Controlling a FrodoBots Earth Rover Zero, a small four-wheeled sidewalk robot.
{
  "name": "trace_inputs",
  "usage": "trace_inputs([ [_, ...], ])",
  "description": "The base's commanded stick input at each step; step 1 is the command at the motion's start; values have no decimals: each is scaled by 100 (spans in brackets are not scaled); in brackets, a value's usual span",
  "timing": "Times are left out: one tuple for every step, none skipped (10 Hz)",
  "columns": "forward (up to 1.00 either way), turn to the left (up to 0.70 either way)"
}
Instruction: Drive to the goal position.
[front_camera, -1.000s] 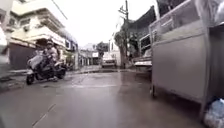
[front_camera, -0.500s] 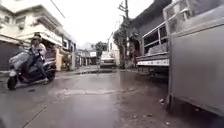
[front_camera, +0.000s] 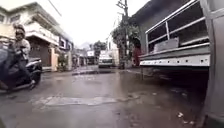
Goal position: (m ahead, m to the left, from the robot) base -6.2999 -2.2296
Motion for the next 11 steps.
trace_inputs([
  [100,0],
  [100,0],
  [100,0],
  [100,0],
  [100,0],
  [100,0],
  [100,0],
  [100,0],
  [100,0],
  [100,0],
  [100,0],
])
